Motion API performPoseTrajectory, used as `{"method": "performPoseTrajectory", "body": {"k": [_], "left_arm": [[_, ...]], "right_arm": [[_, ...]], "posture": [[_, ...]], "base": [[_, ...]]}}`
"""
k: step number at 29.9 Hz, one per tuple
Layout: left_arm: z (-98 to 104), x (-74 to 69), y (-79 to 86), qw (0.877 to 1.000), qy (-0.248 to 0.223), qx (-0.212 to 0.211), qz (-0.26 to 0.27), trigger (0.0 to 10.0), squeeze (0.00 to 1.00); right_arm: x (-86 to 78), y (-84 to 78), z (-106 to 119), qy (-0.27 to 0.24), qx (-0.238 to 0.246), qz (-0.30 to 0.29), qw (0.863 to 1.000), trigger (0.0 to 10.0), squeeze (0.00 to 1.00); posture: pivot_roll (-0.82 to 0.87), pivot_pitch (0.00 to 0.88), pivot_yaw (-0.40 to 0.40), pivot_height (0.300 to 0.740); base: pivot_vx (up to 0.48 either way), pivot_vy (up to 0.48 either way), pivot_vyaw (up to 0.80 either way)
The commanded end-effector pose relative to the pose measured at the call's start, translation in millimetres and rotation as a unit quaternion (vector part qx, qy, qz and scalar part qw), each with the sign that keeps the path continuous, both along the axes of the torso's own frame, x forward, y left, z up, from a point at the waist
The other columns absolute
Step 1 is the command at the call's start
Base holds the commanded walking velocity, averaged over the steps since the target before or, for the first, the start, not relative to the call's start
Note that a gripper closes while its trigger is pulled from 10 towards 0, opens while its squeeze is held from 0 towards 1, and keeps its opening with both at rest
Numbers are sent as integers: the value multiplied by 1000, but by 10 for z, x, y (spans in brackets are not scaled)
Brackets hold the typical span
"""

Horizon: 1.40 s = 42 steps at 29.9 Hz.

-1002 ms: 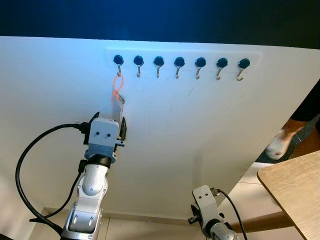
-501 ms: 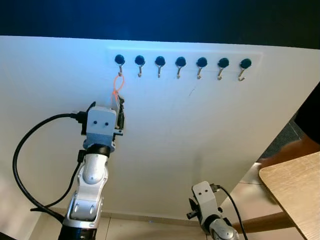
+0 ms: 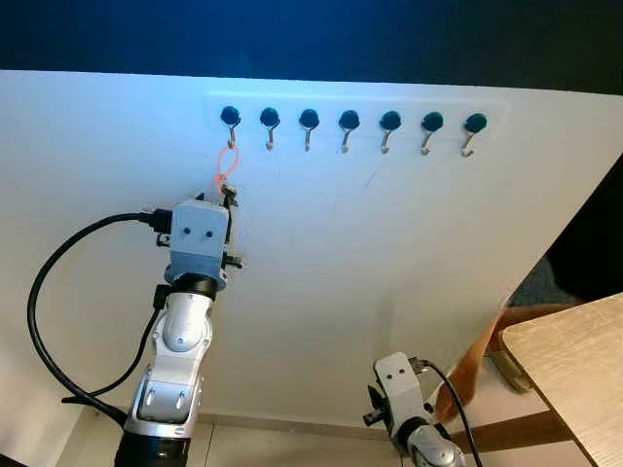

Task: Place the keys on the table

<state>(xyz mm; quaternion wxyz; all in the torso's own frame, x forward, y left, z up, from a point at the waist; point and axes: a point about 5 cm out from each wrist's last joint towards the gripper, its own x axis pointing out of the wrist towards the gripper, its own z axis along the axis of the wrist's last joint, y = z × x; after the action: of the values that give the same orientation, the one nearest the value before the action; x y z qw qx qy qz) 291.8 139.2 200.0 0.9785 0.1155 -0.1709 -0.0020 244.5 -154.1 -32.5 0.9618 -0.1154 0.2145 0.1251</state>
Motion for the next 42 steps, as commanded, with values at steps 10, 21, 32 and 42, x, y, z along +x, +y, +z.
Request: {"method": "performPoseTrajectory", "body": {"k": [10, 21, 32, 42], "left_arm": [[88, 18, 50, 1000, -1, 17, -5, 0, 0], [195, -26, 23, 999, -19, 30, -31, 0, 0], [449, -139, -112, 992, -101, 30, -75, 0, 0], [610, -144, -61, 988, -136, 24, -64, 0, 0]], "right_arm": [[11, -2, 18, -10, 4, -6, 1000, 10000, 0], [-28, -35, -5, -7, 0, -9, 1000, 10000, 0], [-34, -21, -8, -8, 0, -10, 1000, 10000, 0], [-18, -21, 2, -9, 0, -9, 1000, 10000, 0]], "posture": [[33, 60, 8, 740], [25, 47, 11, 740], [27, 45, 9, 740], [31, 47, 6, 740]], "base": [[0, 0, 0], [0, 0, 0], [0, 0, 0], [0, 0, 0]]}}
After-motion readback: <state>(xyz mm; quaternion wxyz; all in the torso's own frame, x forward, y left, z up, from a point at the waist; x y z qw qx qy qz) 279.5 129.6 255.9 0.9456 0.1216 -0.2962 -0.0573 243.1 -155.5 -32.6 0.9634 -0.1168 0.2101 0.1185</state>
